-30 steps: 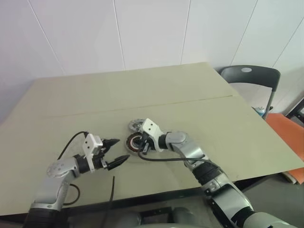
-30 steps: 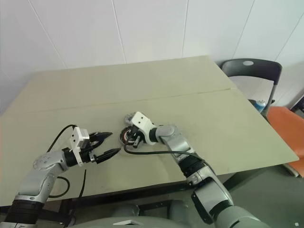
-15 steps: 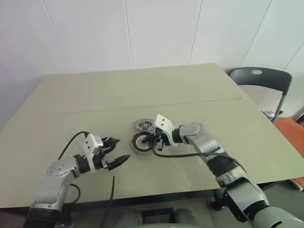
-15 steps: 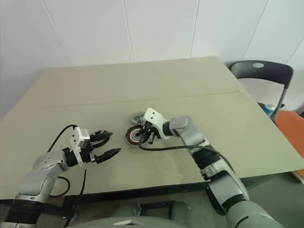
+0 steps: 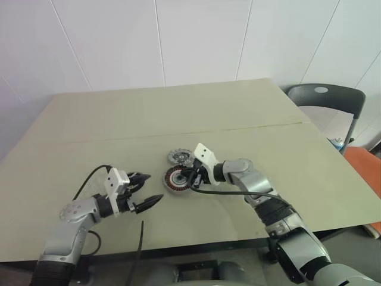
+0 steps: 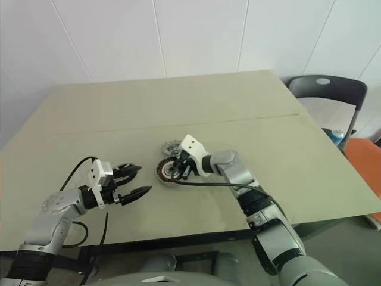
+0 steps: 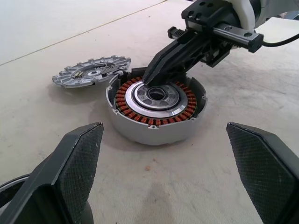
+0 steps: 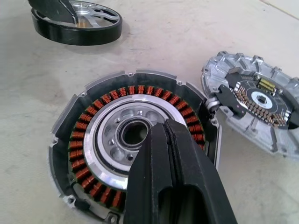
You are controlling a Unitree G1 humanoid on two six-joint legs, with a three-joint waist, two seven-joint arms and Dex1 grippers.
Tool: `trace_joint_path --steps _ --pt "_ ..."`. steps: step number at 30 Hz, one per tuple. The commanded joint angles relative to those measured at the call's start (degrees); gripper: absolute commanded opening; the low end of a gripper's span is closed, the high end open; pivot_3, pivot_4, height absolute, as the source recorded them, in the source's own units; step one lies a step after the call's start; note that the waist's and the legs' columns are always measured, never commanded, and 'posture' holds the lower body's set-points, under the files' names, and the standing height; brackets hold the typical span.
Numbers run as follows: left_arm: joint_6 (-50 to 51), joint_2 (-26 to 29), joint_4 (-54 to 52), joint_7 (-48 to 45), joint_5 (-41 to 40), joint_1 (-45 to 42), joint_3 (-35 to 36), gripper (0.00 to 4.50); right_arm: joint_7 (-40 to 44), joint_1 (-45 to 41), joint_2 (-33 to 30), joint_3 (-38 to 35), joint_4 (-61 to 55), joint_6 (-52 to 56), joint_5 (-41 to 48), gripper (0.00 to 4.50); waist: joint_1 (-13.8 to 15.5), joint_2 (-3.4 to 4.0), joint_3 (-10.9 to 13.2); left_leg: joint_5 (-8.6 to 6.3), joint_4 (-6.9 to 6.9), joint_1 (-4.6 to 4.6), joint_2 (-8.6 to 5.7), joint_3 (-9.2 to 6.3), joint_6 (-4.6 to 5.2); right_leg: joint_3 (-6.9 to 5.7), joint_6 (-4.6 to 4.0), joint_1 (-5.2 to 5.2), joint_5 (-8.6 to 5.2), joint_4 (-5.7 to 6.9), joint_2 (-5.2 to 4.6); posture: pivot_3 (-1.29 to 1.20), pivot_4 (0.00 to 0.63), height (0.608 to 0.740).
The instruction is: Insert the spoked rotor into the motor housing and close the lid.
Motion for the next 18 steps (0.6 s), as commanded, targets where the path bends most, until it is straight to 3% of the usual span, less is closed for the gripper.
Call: trace_joint_path --steps 1,9,18 --pt "-1.36 0.21 -0.43 -0.16 0.38 -0.71 0.26 4.50 5.32 1.56 -0.77 3.22 -2.20 2.00 1.68 0.02 -0.10 -0.01 0.00 -0.02 -0.02 0.00 0.00 0.02 0.01 0.01 0.03 -0.02 0.01 -0.02 0.00 0.00 0.000 0.740" --pt "-1.95 0.03 0.38 -0.09 0.68 -1.07 0.10 4.50 3.75 -1.67 -0.22 -0.97 -1.38 1.93 2.79 0.02 -1.40 -0.04 0.04 -0.08 -0.11 0.01 0.06 0.07 0.00 0.06 0.07 -0.07 0.01 -0.02 0.04 0.00 0.000 0.740" --pt "-2.04 -0.54 0.04 0.11 0.94 -1.08 -0.12 4.50 2.32 -0.85 -2.78 3.82 0.61 -1.86 -2.88 0.02 -1.32 -0.05 0.03 -0.08 -0.10 0.01 0.05 0.09 0.00 0.07 0.07 -0.07 0.01 -0.02 0.04 0.00 0.000 0.740"
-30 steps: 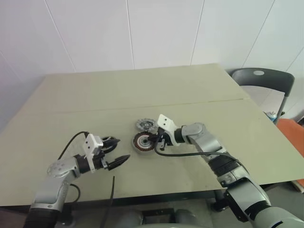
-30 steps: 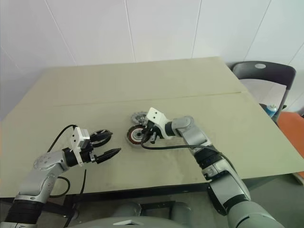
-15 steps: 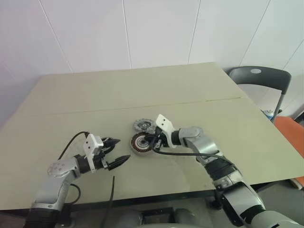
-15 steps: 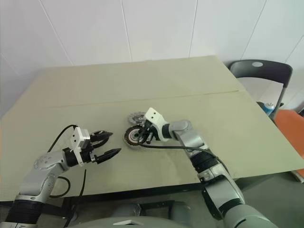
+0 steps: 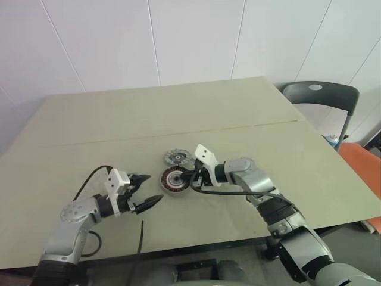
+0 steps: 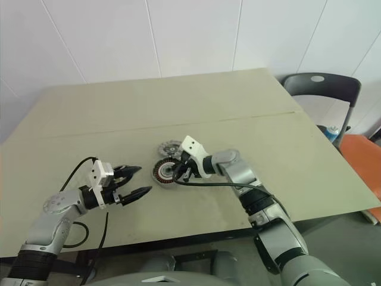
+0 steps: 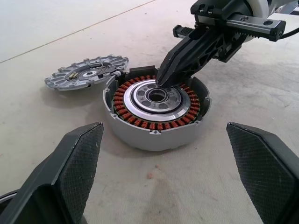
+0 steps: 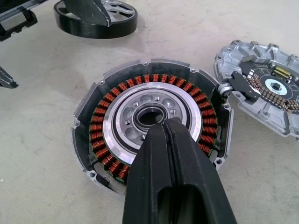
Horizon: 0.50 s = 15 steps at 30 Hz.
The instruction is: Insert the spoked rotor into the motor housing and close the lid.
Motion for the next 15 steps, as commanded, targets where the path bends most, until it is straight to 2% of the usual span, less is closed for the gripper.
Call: trace_joint_path --steps 1,9,15 --pt "-0.71 0.01 -1.17 0.15 -0.12 -0.85 0.23 4.50 -1.50 -0.07 -1.20 2.65 1.47 -2.63 -3.80 0.02 0.01 -0.01 -0.01 0.00 0.00 0.02 0.00 0.00 0.00 0.00 0.00 0.01 0.00 0.00 0.00 0.00 0.000 0.740" --pt "-0.43 0.13 -1.65 0.32 -0.17 -0.74 0.31 4.50 -5.58 0.85 1.56 3.73 3.03 -7.63 -6.08 0.02 0.03 -0.03 -0.02 0.01 0.05 0.05 0.00 0.00 0.00 0.00 0.00 0.05 0.00 0.05 0.01 0.00 0.000 0.740" --pt "-1.02 0.17 -0.92 0.03 -0.05 -0.68 0.44 4.50 -5.48 2.71 4.44 4.72 0.30 -5.93 -5.14 0.02 -0.11 -0.03 -0.03 0.00 0.05 0.05 0.00 0.01 0.00 0.03 0.00 0.03 0.00 0.08 0.03 0.00 0.000 0.740"
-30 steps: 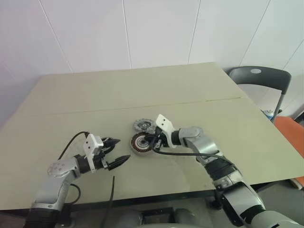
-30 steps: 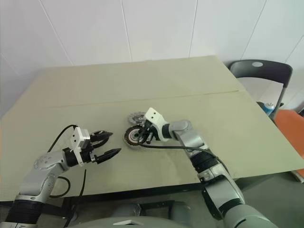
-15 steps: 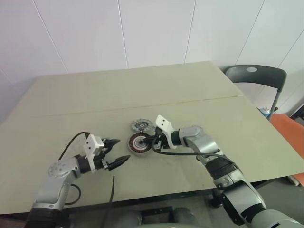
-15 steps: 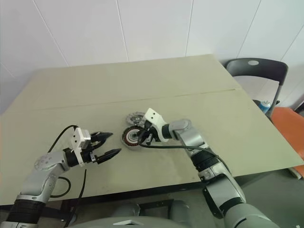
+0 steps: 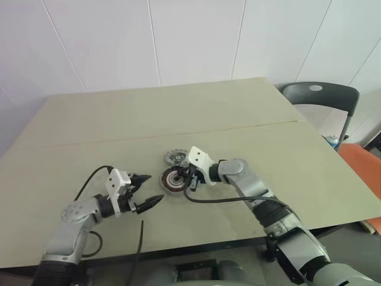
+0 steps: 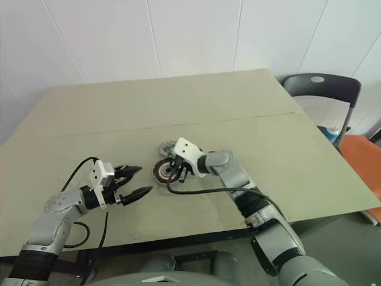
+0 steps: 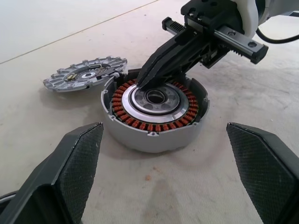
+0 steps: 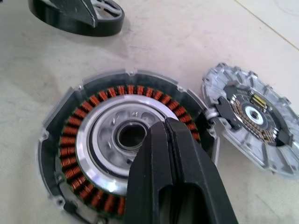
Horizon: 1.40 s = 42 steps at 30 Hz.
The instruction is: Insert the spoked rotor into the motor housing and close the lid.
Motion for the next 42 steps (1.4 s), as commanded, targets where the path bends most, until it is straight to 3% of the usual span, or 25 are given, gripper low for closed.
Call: trace_joint_path --steps 1,19,29,39,42 --pt "-1.14 0.29 -0.67 -0.16 0.01 -0.76 0.45 4.50 1.19 1.93 1.84 2.16 -1.22 2.76 0.65 0.02 -0.06 0.00 -0.01 0.00 0.00 0.00 0.00 0.00 0.00 0.00 0.00 -0.01 0.00 0.00 0.01 0.00 0.000 0.740" --pt "-2.20 -0.34 0.35 0.18 0.43 -1.08 0.08 4.50 -2.36 -0.72 7.81 1.23 2.75 0.51 -0.60 0.02 -1.70 -0.01 -0.02 0.02 -0.08 0.06 0.10 0.05 -0.04 0.09 -0.01 -0.11 0.02 0.21 0.13 0.00 0.000 0.740" --pt "-2.18 -0.28 0.04 0.65 0.28 -0.78 0.01 4.50 2.43 -1.20 7.79 1.05 1.14 2.95 1.75 0.02 -1.58 -0.01 -0.03 -0.03 -0.07 0.03 0.07 0.06 -0.13 0.10 -0.01 -0.14 0.02 0.19 0.12 0.00 0.000 0.740" --pt "-2.26 -0.23 -0.11 0.84 0.30 -0.52 -0.07 4.50 0.64 -3.84 10.69 -3.48 3.08 -2.13 4.10 0.02 -1.35 -0.01 -0.02 -0.03 0.04 0.02 0.07 0.06 -0.14 0.10 -0.02 -0.16 0.02 0.34 0.13 0.00 0.000 0.740" --pt "-2.28 -0.13 -0.16 0.92 0.38 -0.35 -0.03 4.50 -0.79 -5.14 11.51 -5.80 3.31 -3.61 5.42 0.53 -1.24 0.00 -0.01 -0.04 0.23 0.01 0.02 0.06 -0.14 0.10 -0.02 -0.14 0.02 0.50 0.10 0.00 0.000 0.740"
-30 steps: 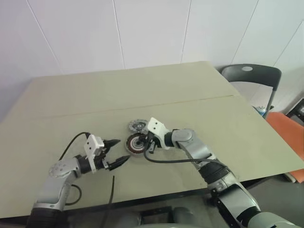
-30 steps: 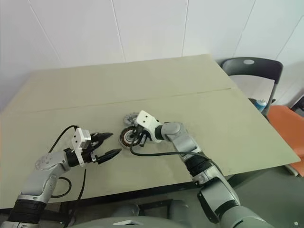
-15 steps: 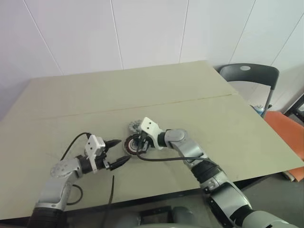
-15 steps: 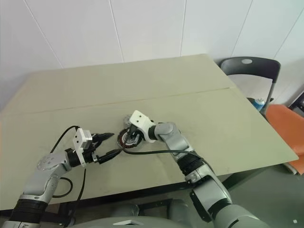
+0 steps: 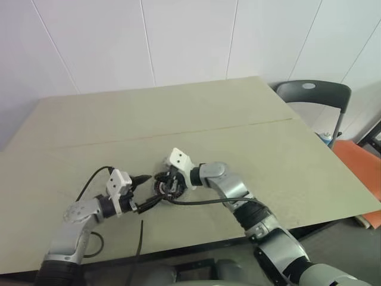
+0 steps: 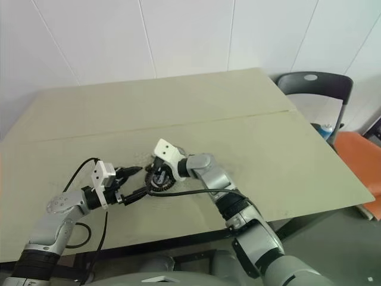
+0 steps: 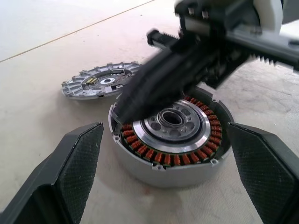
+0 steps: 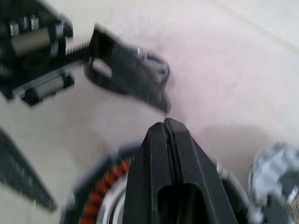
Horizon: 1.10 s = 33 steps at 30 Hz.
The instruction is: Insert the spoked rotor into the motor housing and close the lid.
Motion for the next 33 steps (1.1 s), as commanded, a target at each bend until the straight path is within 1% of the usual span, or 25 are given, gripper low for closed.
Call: trace_joint_path --steps 1,3,6,13,16,19,20,23,28,33 --pt "-1.04 0.36 -1.50 0.16 0.19 -0.18 0.65 4.50 -1.64 -3.43 1.31 -4.01 -0.77 -2.97 2.81 0.89 0.02 0.01 0.02 0.00 0.07 0.00 -0.01 0.00 0.00 0.00 0.00 0.00 0.00 0.07 -0.01 0.00 0.000 0.740" --pt "-0.91 0.39 -1.58 0.24 0.20 -0.18 0.63 4.50 -0.97 -4.39 1.27 -5.58 -1.96 -2.81 4.61 1.53 -0.01 0.02 0.02 -0.01 0.22 0.00 -0.01 0.00 0.00 0.00 0.00 0.00 -0.01 0.22 0.00 0.00 0.000 0.740" --pt "-0.62 0.45 -1.72 0.30 0.11 -0.28 0.61 4.50 0.29 -5.90 -0.42 -6.29 -2.91 -4.19 5.05 1.53 -0.05 0.03 0.02 0.00 0.34 0.02 0.01 -0.01 0.00 0.00 0.00 0.03 -0.01 0.29 0.03 0.00 0.000 0.740" --pt "-0.08 0.77 -1.89 0.51 -0.09 -0.77 0.93 4.50 6.78 -8.34 -7.46 -3.13 -8.92 -6.06 3.72 1.53 -0.03 0.02 0.02 0.00 0.35 -0.02 -0.01 0.00 0.00 0.00 0.00 0.02 -0.01 0.27 0.00 0.00 0.000 0.740" --pt "-0.05 1.15 -2.27 1.03 -0.38 -0.94 1.82 4.50 9.24 -8.18 -10.22 0.01 -10.14 -8.23 1.34 2.07 -0.12 0.02 0.02 0.00 0.32 -0.02 0.02 0.00 0.00 0.00 0.00 -0.01 -0.01 0.27 0.02 0.00 0.000 0.740" --pt "0.24 1.86 -3.37 1.23 -1.27 -0.48 3.01 4.50 10.37 -6.99 -11.45 3.49 -9.03 -11.10 -1.27 3.11 -0.07 0.02 0.02 0.00 0.34 -0.01 0.03 0.00 0.00 0.00 0.00 0.00 -0.01 0.28 0.02 0.00 0.000 0.740" --pt "0.34 2.10 -3.74 1.24 -1.50 -0.20 3.34 4.50 10.45 -6.67 -11.62 4.51 -8.49 -12.09 -2.16 3.39 -0.08 0.00 0.02 0.00 0.35 -0.01 0.03 0.00 0.00 0.00 0.00 0.01 -0.01 0.28 0.02 0.00 0.000 0.740" --pt "0.82 3.18 -5.38 1.13 -2.45 1.85 5.19 4.50 7.60 -6.69 -10.94 7.55 -5.36 -15.91 -6.61 4.43 -0.06 0.00 0.02 0.00 0.35 0.00 0.01 0.02 0.00 0.00 0.00 0.03 -0.01 0.28 0.00 0.00 0.000 0.740" --pt "1.41 5.63 -7.41 0.68 -3.32 5.74 8.24 4.50 4.60 -7.71 -10.33 10.10 -2.22 -21.95 -11.62 4.43 0.01 0.01 0.04 0.00 0.33 -0.01 0.01 0.02 0.00 0.00 -0.01 0.00 -0.01 0.28 0.01 0.00 0.000 0.740" --pt "0.96 5.95 -6.69 0.51 -3.59 6.87 9.26 4.50 3.87 -9.93 -10.01 10.92 -1.54 -26.02 -14.61 4.43 0.08 0.01 0.04 0.00 0.37 0.00 0.02 0.01 0.00 0.00 -0.02 0.03 -0.02 0.30 0.02 0.00 0.000 0.740"
